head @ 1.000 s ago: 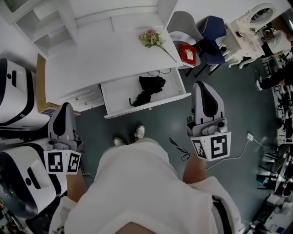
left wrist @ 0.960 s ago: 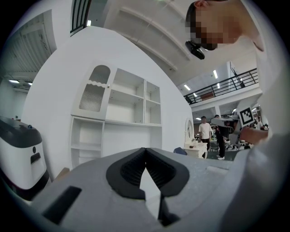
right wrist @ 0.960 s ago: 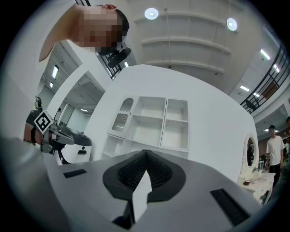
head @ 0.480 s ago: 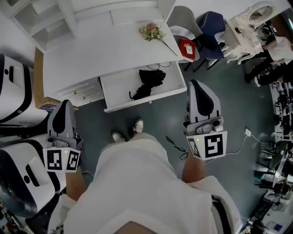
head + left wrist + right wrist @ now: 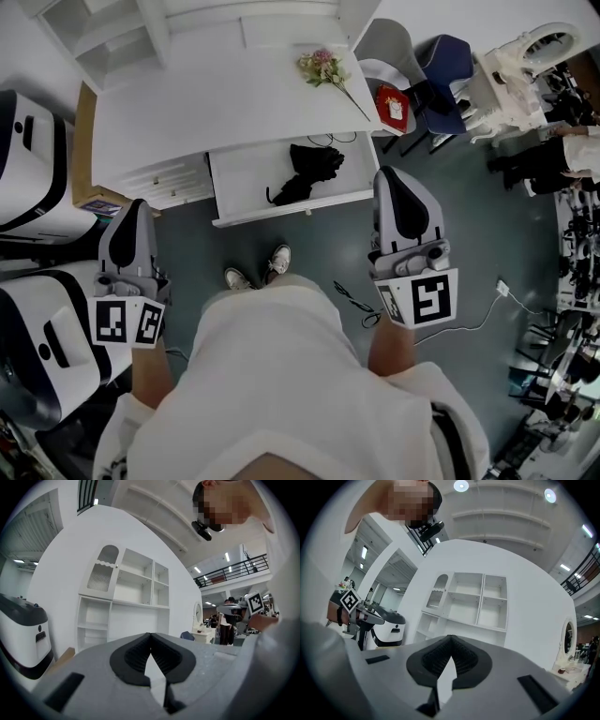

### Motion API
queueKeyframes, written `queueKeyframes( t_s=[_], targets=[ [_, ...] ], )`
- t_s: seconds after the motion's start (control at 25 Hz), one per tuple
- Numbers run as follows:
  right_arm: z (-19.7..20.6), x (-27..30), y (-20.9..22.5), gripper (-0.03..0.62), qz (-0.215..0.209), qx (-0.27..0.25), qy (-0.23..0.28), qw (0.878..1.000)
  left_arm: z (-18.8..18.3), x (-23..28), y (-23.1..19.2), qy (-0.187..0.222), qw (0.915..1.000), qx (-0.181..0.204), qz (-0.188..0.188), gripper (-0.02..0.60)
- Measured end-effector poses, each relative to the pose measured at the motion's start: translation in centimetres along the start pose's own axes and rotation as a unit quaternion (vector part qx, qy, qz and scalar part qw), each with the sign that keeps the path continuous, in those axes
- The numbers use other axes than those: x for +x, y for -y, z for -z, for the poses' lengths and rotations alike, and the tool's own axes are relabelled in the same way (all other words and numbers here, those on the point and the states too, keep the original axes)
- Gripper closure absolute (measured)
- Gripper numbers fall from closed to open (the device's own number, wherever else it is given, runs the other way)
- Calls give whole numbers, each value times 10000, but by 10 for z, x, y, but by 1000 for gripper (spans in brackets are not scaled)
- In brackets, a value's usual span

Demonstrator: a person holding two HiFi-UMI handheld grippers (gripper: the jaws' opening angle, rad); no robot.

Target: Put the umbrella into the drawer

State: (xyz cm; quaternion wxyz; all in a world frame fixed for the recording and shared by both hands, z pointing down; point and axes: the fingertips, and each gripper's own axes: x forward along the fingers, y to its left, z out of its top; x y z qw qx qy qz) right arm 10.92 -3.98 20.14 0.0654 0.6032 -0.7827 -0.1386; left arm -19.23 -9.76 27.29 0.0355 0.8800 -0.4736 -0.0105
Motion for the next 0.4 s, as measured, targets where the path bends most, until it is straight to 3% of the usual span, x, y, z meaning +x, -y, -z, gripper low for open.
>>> queueKeyframes(
  t_s=[0.4],
  targets=[
    [6,9,23,595,-95,24,48,9999,-4,11,13,0,9999,40,-151,568]
  ],
)
